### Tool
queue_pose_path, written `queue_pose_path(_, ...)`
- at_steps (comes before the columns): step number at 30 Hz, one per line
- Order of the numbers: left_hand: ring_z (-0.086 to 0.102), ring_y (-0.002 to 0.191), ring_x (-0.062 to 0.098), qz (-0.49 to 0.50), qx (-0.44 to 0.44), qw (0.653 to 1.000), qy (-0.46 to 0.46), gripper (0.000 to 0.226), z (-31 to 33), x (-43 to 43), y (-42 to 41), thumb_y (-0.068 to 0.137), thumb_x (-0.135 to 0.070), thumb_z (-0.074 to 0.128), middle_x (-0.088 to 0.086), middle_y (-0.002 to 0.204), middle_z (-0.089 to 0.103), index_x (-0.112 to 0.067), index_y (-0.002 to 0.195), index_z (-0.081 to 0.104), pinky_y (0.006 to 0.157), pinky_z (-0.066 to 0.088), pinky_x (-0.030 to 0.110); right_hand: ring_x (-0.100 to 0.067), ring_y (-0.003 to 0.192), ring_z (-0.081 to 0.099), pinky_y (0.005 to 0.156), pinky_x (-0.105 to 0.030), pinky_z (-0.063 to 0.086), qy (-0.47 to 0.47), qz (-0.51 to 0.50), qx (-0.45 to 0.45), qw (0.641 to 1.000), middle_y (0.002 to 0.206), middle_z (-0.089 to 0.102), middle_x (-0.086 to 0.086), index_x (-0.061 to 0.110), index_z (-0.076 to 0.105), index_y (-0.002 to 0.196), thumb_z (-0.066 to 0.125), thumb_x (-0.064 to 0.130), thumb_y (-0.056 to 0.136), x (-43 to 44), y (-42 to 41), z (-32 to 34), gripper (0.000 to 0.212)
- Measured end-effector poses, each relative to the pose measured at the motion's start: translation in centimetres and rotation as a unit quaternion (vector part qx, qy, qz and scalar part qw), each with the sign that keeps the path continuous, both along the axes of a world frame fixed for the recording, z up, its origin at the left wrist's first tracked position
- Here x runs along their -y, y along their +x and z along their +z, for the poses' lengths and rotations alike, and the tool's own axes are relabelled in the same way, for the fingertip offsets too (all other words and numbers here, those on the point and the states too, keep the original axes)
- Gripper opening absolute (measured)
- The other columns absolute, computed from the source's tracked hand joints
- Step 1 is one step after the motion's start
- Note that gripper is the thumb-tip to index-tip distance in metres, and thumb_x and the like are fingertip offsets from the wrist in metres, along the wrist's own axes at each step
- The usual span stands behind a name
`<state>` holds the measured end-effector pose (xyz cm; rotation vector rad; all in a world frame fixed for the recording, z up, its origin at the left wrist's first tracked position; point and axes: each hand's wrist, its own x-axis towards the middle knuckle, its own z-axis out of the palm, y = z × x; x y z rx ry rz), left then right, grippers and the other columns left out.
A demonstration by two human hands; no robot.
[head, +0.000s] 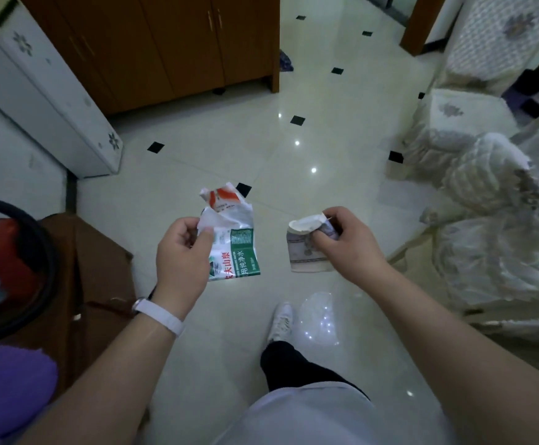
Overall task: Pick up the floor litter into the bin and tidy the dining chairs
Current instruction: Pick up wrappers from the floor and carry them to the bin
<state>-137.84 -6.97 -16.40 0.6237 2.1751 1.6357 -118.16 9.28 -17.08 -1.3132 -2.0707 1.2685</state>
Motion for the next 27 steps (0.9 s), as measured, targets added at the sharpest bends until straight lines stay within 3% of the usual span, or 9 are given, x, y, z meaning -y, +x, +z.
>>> queue_pose_path(3, 0.063, 0.061, 0.006, 0.001, 0.006, 1.0, -0.012, 0.012, 0.2, -4.7, -3.8, 0.096, -0.007, 0.059, 0.003, 0.078, 0.067, -0.015, 0.087, 0.062, 0.054, 0.051, 0.024, 0.003, 0.066, 0.056, 0.052, -0.01, 0.04, -0.017, 0.004, -0.017, 1.0, 0.084, 0.064, 0.011, 0.031, 0.058, 0.1, 0.068, 0.032, 0.083, -4.5, -4.0, -1.1, 0.02)
queue_pose_path(5, 0.067, 0.069, 0.017, 0.002, 0.027, 1.0, -0.013, 0.01, 0.7, -7.9, -6.5, 0.097, -0.007, 0.059, 0.008, 0.082, 0.068, -0.012, 0.089, 0.062, 0.059, 0.053, 0.03, 0.005, 0.067, 0.056, 0.051, -0.009, 0.039, -0.025, 0.006, -0.026, 0.999, 0.085, 0.064, 0.011, 0.031, 0.059, 0.1, 0.067, 0.032, 0.083, -8.0, -6.8, -0.8, 0.02)
queue_pose_path(7, 0.067, 0.072, 0.025, -0.007, 0.036, 0.999, -0.024, 0.009, 1.5, -11.1, -8.8, 0.097, -0.007, 0.059, 0.014, 0.085, 0.069, -0.012, 0.09, 0.062, 0.063, 0.054, 0.037, 0.001, 0.07, 0.057, 0.055, -0.015, 0.042, -0.03, 0.002, -0.028, 0.999, 0.086, 0.064, 0.011, 0.029, 0.059, 0.101, 0.067, 0.033, 0.083, -11.5, -9.1, -0.1, 0.021)
queue_pose_path(9, 0.067, 0.068, 0.021, -0.022, 0.031, 0.999, -0.024, 0.009, 2.4, -14.4, -10.9, 0.097, -0.008, 0.059, 0.012, 0.084, 0.069, -0.011, 0.089, 0.062, 0.06, 0.054, 0.036, -0.004, 0.074, 0.059, 0.059, -0.022, 0.044, -0.025, 0.002, -0.031, 0.999, 0.087, 0.065, 0.009, 0.029, 0.059, 0.102, 0.068, 0.033, 0.082, -15.1, -11.2, 0.8, 0.022)
queue_pose_path(12, 0.067, 0.067, 0.017, -0.028, 0.015, 0.999, -0.022, 0.011, 3.2, -19.2, -13.4, 0.096, -0.008, 0.059, 0.007, 0.082, 0.069, -0.014, 0.088, 0.063, 0.056, 0.056, 0.032, -0.005, 0.073, 0.058, 0.06, -0.023, 0.044, -0.013, 0.0, -0.045, 0.999, 0.087, 0.064, 0.009, 0.029, 0.059, 0.102, 0.068, 0.03, 0.082, -19.6, -13.6, 2.3, 0.021)
queue_pose_path(15, 0.068, 0.07, 0.026, -0.048, 0.015, 0.998, -0.024, 0.01, 3.4, -23.2, -15.1, 0.096, -0.01, 0.06, 0.012, 0.083, 0.069, -0.014, 0.088, 0.063, 0.061, 0.056, 0.041, -0.007, 0.073, 0.059, 0.061, -0.025, 0.045, 0.0, -0.01, -0.047, 0.999, 0.087, 0.064, 0.01, 0.03, 0.059, 0.101, 0.067, 0.029, 0.084, -23.1, -14.7, 3.2, 0.019)
queue_pose_path(19, 0.067, 0.069, 0.026, -0.089, -0.001, 0.995, -0.038, 0.01, 3.4, -28.5, -16.9, 0.096, -0.01, 0.061, 0.009, 0.08, 0.069, -0.015, 0.087, 0.064, 0.063, 0.055, 0.042, 0.005, 0.064, 0.056, 0.05, -0.01, 0.04, -0.012, -0.046, -0.05, 0.998, 0.087, 0.064, 0.01, 0.032, 0.058, 0.104, 0.069, 0.031, 0.084, -27.2, -15.3, 3.2, 0.023)
queue_pose_path(24, 0.069, 0.078, 0.039, -0.133, -0.004, 0.991, -0.035, 0.008, 2.5, -35.8, -20.0, 0.097, -0.013, 0.06, 0.019, 0.087, 0.069, -0.013, 0.089, 0.063, 0.066, 0.056, 0.052, 0.006, 0.057, 0.052, 0.047, -0.009, 0.038, -0.02, -0.09, -0.033, 0.995, 0.083, 0.063, 0.009, 0.032, 0.058, 0.099, 0.071, 0.03, 0.083, -31.8, -16.8, 1.9, 0.02)
queue_pose_path(27, 0.07, 0.077, 0.037, -0.16, -0.004, 0.986, -0.038, 0.009, 1.5, -40.8, -22.4, 0.096, -0.014, 0.061, 0.016, 0.086, 0.07, -0.015, 0.088, 0.064, 0.065, 0.056, 0.053, 0.004, 0.056, 0.051, 0.047, -0.01, 0.037, -0.012, -0.111, -0.015, 0.994, 0.08, 0.062, 0.009, 0.032, 0.058, 0.097, 0.071, 0.03, 0.084, -35.6, -18.2, 1.7, 0.019)
